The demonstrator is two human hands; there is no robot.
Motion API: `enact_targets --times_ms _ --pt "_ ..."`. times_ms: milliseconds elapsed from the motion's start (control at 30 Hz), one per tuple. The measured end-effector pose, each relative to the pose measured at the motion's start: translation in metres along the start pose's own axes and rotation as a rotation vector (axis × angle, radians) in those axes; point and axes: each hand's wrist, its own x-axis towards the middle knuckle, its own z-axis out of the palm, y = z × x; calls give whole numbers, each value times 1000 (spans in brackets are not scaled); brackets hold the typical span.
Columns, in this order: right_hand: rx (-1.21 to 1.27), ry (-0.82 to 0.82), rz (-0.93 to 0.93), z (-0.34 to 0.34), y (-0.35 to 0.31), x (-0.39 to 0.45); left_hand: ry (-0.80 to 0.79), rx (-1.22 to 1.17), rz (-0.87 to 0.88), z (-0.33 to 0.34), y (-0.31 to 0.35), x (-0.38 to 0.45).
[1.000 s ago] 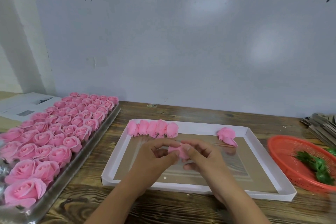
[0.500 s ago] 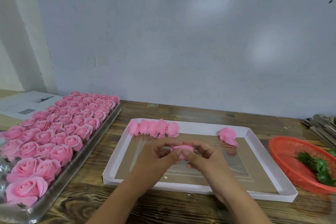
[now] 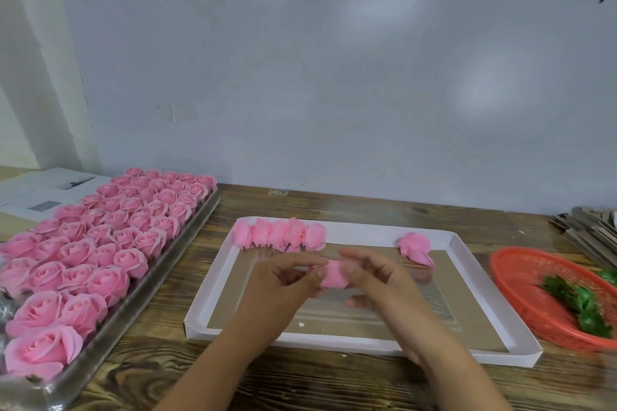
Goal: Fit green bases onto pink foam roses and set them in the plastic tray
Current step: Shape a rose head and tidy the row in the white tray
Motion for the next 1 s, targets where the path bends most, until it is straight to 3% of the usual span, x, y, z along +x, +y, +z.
enact_targets --times_ms 67,167,233,333,400,467,533,600,667,800,833,1000 --pt "15 152 -14 -19 -10 5 31 -23 -28 -1 -1 2" --pt "-124 543 -98 -69 -27 6 42 -40 -49 -1 0 2" --pt "-383 754 -85 -114 -31 1 41 -41 -55 0 0 1" --pt "-904 885 183 -181 -30 -6 47 -55 -65 1 1 1" --pt "-1103 812 424 -215 -23 -1 46 -58 -63 2 2 0" --pt "-1248 599 605 -231 -15 3 41 -60 -58 2 2 -1" --pt "-1343 435 618 -237 -11 8 38 -60 -60 3 3 -1" --pt "-1402 379 607 -240 -12 12 36 -56 -66 3 3 -1" --pt "-1456 393 614 -241 -14 15 32 -47 -72 4 3 -2" --pt "-1429 706 439 -244 -12 19 30 -51 -84 4 4 -2" --pt "-1433 748 465 -245 -8 20 31 -51 -84 4 4 -2" --pt "-1515 487 616 -236 -4 23 33 -38 -83 4 5 -2"
